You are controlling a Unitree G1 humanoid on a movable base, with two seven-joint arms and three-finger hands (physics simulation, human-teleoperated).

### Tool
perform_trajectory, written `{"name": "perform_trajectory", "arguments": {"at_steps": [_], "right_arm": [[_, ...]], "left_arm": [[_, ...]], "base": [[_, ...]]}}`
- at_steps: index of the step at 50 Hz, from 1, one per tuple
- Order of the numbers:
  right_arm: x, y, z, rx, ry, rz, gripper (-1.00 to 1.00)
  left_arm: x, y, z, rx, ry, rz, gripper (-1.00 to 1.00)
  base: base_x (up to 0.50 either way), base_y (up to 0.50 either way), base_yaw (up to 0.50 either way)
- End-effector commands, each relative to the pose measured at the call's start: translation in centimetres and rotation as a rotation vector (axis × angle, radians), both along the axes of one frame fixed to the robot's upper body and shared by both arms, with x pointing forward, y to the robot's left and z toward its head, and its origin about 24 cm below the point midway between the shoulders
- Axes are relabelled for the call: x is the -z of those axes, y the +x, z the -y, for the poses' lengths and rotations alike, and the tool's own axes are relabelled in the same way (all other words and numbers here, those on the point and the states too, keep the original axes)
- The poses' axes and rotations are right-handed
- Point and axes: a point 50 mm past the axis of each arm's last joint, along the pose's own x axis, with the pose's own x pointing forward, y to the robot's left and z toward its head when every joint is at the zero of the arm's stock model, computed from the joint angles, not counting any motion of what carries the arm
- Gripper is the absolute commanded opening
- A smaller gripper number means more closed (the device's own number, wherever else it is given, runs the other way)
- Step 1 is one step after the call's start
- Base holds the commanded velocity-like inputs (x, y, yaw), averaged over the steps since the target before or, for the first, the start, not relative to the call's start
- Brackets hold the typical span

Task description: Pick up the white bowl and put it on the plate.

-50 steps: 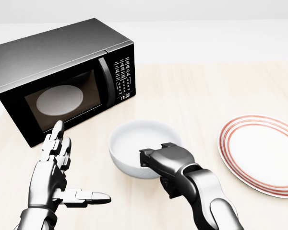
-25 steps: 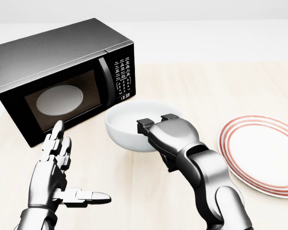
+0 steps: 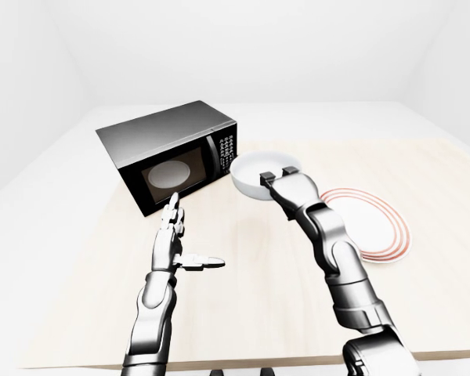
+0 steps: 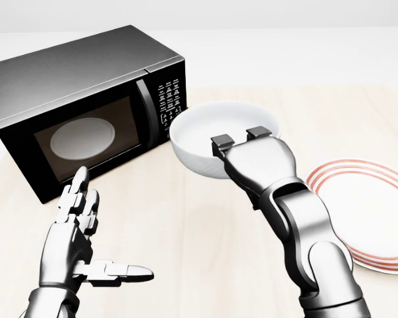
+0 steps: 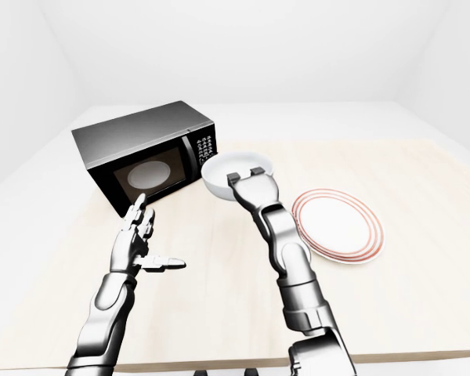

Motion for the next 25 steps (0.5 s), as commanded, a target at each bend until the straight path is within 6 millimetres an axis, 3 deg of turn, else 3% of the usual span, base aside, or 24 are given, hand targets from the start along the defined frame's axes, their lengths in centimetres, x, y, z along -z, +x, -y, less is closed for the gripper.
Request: {"name": "perform_trajectory", "arguments": {"at_steps": [1, 25], "right_arm": [[-0.6, 0.8, 1.5, 0.03, 0.026, 0.067, -1.0], [-1.2, 1.2, 5.7, 0.119, 0.058, 0.07, -1.0]], "left_arm": [[-0.1, 0.0, 0.0, -0.001, -0.001, 0.0, 1.0], [-0.1, 0.0, 0.0, 0.0, 0.0, 0.0, 1.0]], "base": [[0.0, 0.0, 0.0], [0.0, 0.0, 0.0]]}}
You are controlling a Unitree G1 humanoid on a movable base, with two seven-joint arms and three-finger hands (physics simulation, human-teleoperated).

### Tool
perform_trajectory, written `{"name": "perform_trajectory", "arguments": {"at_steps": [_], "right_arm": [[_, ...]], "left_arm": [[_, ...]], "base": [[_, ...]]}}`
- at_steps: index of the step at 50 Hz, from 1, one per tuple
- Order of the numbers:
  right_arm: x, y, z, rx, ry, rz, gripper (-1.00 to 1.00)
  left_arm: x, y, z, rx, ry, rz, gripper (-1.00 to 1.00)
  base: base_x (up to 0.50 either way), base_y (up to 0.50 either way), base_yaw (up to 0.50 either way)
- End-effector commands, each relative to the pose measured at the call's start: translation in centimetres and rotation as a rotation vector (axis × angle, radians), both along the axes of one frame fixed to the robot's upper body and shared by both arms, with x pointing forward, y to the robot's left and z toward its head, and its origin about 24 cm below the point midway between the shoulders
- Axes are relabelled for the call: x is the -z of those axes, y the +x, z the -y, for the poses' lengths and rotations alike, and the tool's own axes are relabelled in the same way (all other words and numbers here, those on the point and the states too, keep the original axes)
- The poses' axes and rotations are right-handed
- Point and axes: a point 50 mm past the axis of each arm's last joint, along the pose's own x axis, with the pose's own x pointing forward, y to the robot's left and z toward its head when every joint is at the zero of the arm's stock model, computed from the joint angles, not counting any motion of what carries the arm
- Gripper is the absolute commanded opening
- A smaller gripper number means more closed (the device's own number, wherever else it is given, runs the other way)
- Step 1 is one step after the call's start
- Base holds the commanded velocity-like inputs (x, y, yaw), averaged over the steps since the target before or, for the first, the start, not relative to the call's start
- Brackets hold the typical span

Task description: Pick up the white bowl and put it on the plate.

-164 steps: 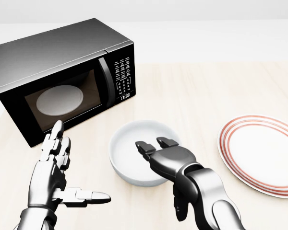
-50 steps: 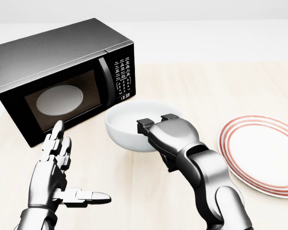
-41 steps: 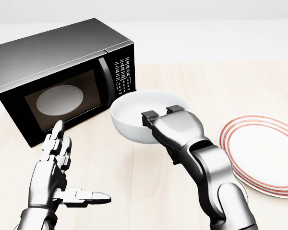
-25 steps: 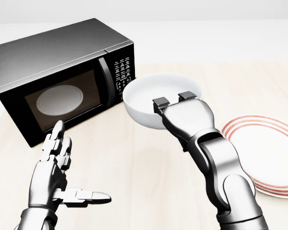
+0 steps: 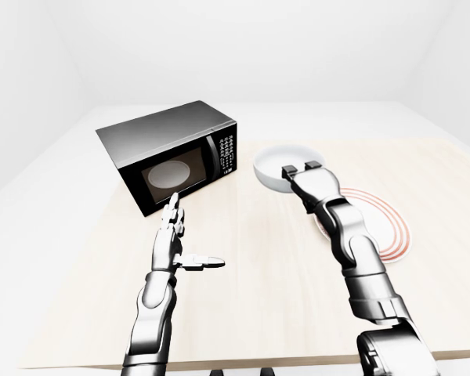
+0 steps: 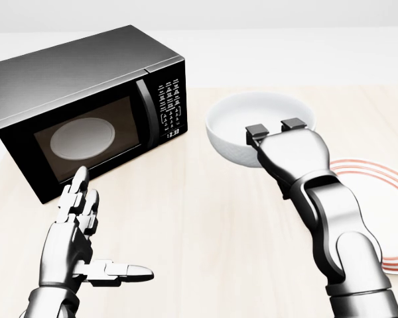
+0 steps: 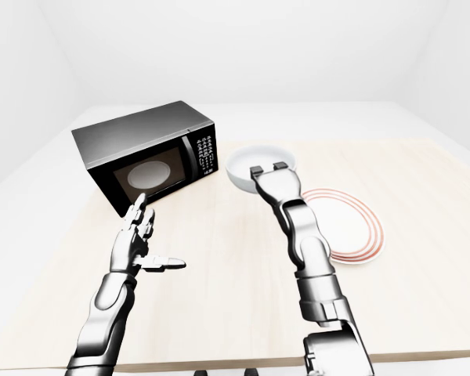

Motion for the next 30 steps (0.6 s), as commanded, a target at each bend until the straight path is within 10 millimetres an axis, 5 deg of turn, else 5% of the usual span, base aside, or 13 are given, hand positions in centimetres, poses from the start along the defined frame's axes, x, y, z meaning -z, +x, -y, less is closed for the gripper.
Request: {"name": "perform_trajectory", "arguments": {"at_steps": [1, 30], "right_arm": [[-1.2, 0.0, 1.7, 0.01, 0.089, 0.03, -1.0], [-1.9, -0.3, 6.3, 0.112, 0.117, 0.044, -1.0]], "left_arm": [[0.0, 0.0, 0.0, 0.001, -0.001, 0.0, 1.0], [0.0, 0.0, 0.1, 0.001, 0.002, 0.0, 1.0]], "base": [[0.0, 0.0, 0.0], [0.0, 0.0, 0.0]]}}
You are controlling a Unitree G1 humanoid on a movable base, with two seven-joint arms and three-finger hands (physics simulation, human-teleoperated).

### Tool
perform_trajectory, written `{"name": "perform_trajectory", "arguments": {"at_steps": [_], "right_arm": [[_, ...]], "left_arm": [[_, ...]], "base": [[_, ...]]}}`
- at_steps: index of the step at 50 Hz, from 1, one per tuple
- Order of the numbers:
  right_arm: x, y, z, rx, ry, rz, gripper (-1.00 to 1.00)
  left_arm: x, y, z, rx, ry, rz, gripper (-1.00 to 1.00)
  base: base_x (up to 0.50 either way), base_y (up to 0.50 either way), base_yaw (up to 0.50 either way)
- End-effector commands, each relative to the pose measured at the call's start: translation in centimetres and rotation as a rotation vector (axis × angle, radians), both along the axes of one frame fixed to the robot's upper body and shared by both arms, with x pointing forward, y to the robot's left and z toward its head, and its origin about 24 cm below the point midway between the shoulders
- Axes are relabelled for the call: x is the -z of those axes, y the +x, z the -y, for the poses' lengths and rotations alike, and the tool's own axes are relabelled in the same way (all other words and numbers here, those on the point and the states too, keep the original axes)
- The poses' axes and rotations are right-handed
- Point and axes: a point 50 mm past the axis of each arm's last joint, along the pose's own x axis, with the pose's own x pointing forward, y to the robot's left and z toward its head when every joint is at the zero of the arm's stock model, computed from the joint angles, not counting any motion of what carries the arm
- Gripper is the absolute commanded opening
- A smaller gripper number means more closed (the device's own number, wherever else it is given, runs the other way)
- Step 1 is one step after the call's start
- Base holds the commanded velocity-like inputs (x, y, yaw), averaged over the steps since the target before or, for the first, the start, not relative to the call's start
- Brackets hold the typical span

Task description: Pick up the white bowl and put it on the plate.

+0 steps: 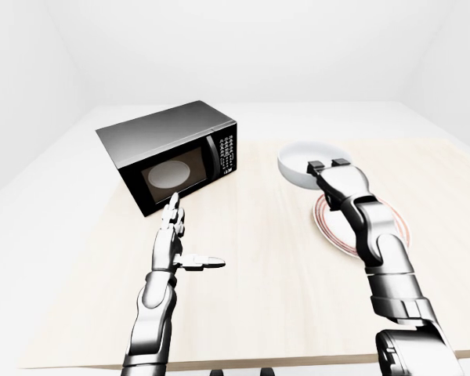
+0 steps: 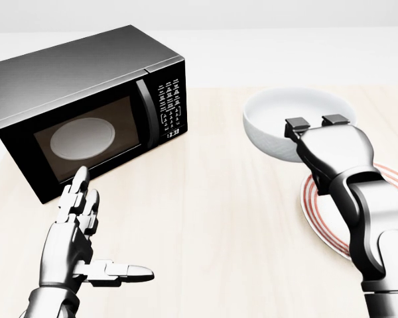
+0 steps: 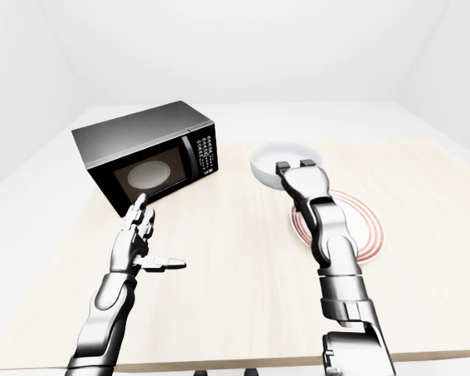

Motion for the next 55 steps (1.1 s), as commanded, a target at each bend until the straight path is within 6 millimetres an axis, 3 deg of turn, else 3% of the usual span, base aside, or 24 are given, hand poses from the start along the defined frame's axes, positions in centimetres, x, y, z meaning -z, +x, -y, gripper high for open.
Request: {"name": "perform_trajectory", "arguments": {"at_steps": [1, 13, 55], "right_arm": [[-1.0, -0.2, 1.7, 0.008, 0.095, 0.039, -1.0], [0.7, -0.2, 3.6, 0.065, 0.104, 0.02, -1.0], [2.6, -1.7, 7.9, 0.195, 0.135, -0.013, -1.0]], "left_arm": [[0.1, 0.0, 0.0, -0.001, 0.001, 0.0, 1.0], [0.1, 0.1, -0.1, -0.002, -0.001, 0.0, 1.0], [0.1, 0.0, 0.0, -0.002, -0.001, -0.001, 1.0]], "base": [[0.0, 0.0, 0.0], [0.0, 0.0, 0.0], [0.0, 0.0, 0.0]]}}
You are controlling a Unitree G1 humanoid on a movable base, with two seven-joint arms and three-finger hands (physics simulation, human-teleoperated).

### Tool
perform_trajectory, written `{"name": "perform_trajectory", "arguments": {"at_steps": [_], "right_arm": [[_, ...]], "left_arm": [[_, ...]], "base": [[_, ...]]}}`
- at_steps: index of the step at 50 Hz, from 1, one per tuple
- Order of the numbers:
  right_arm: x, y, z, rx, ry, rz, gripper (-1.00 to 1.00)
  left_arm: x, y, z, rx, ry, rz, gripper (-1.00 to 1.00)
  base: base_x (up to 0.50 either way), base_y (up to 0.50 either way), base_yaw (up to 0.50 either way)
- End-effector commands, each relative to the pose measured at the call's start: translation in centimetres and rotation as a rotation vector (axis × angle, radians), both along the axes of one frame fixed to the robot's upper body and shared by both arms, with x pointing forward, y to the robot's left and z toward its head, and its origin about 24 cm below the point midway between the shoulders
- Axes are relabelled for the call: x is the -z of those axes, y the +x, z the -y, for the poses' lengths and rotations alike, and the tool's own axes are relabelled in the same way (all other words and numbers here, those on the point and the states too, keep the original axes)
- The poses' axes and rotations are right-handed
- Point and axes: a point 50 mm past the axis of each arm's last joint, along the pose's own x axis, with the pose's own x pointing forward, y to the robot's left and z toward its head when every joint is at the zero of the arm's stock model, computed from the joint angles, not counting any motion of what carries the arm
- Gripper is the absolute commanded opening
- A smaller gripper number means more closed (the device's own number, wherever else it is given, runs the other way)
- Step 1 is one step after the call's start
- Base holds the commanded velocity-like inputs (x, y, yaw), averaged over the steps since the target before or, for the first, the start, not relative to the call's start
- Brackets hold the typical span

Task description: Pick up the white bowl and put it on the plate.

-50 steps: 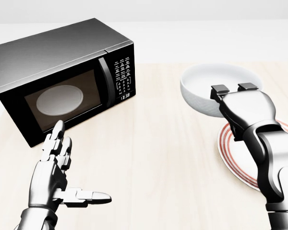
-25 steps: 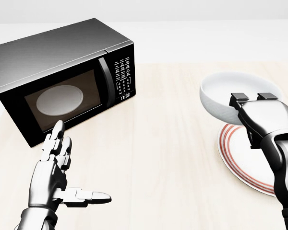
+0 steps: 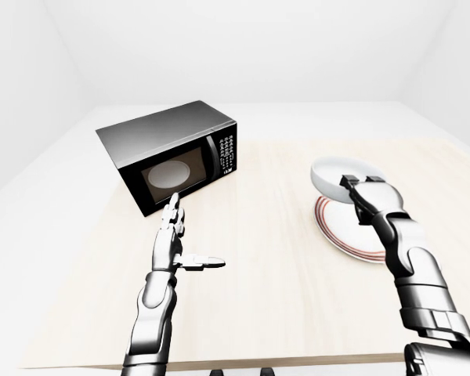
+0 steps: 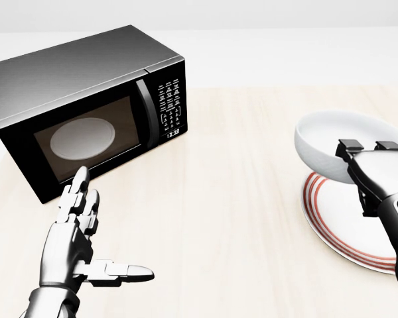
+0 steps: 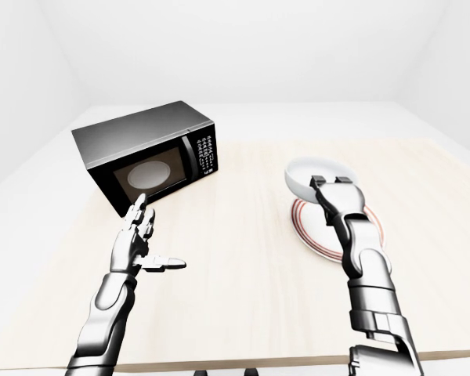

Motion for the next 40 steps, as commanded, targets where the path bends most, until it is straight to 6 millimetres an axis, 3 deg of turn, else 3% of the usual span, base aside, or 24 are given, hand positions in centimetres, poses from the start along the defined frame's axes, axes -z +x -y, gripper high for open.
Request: {"name": "perform_trajectory", "arguments": {"at_steps": [1, 40], "right_arm": [[-0.3, -0.2, 0.9, 0.025, 0.096, 0.039, -1.0], [1.3, -1.6, 3.9, 0.118, 0.105, 0.011, -1.0]], "left_arm": [[0.0, 0.0, 0.0, 0.0, -0.001, -0.001, 1.0], [0.0, 0.1, 0.0, 0.001, -0.003, 0.0, 1.0]], "base": [[0.0, 0.0, 0.0], [0.0, 0.0, 0.0]]}}
